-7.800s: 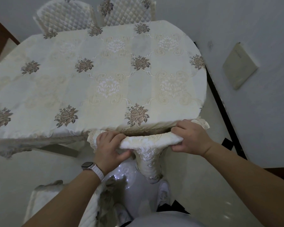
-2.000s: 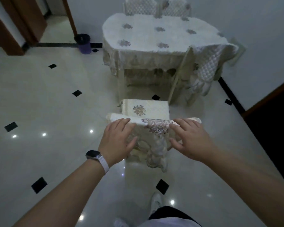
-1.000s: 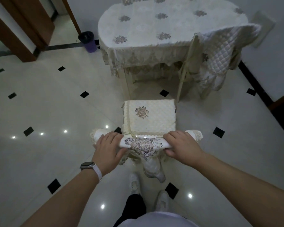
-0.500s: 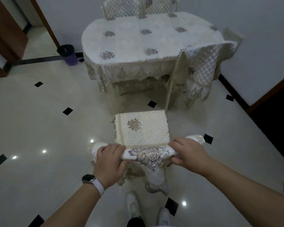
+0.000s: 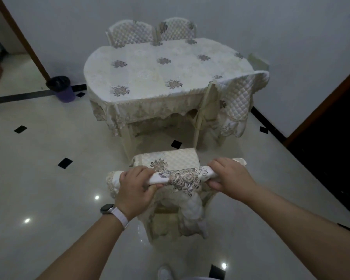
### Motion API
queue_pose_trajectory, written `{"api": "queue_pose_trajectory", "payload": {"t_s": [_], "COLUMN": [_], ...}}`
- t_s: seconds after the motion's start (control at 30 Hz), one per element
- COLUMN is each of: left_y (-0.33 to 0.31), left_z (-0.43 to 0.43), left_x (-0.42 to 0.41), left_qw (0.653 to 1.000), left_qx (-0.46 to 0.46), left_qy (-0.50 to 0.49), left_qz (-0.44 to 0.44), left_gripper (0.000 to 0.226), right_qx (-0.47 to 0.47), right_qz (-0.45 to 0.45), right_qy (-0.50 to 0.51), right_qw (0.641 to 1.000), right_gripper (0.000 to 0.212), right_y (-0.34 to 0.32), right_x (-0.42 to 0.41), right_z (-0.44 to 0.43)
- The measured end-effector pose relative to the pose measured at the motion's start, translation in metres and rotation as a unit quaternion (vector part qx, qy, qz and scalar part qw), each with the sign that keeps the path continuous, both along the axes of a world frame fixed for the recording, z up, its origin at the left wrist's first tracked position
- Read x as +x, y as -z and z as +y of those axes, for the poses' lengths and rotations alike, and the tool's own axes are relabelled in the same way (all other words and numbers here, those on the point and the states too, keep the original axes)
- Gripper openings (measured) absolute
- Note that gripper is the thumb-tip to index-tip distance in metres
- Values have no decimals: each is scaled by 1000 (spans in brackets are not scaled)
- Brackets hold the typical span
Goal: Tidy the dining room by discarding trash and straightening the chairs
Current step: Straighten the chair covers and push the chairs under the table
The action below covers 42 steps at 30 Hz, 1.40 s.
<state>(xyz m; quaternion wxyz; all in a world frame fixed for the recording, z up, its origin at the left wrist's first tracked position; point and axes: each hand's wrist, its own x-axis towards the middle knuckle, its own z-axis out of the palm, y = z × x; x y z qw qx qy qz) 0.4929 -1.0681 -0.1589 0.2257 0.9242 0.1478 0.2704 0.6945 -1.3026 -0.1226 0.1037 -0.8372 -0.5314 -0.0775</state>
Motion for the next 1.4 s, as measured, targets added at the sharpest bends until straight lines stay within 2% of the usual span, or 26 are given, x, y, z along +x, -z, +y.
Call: {"api": "queue_pose_trajectory", "payload": {"t_s": [0.23,0.6,0.8,0.93,1.1,1.17,1.27,1.4], "left_y": [-12,-31,-41,-44,-50,-50,-47,-38], "left_z": [51,114,143,151,160,163,163,154], "left_x": [19,45,62,80,113,124,135,149], "left_qw": [1000,1000,997,997,994,993,991,991], "left_qx": [-6,5,21,29,-7,23,61,57], "left_qy": [27,-10,-30,-37,-80,-78,-81,-106], "left_qz": [-15,19,64,59,72,85,82,59], "left_gripper": [36,41,41,41,57,63,61,58], "right_qx": [26,90,132,159,168,177,201,213], "right_qz": [19,72,43,24,27,20,6,-5], "right_qy": [19,65,34,10,9,3,-18,-65], "right_qw": [999,991,990,987,985,984,979,975], "right_gripper": [40,43,38,38,38,39,39,38], "right_y": [-2,-1,3,0,-7,-7,-8,-11], "right_x": [5,19,40,64,99,113,135,170], "right_z": [41,102,129,141,161,164,167,170]}}
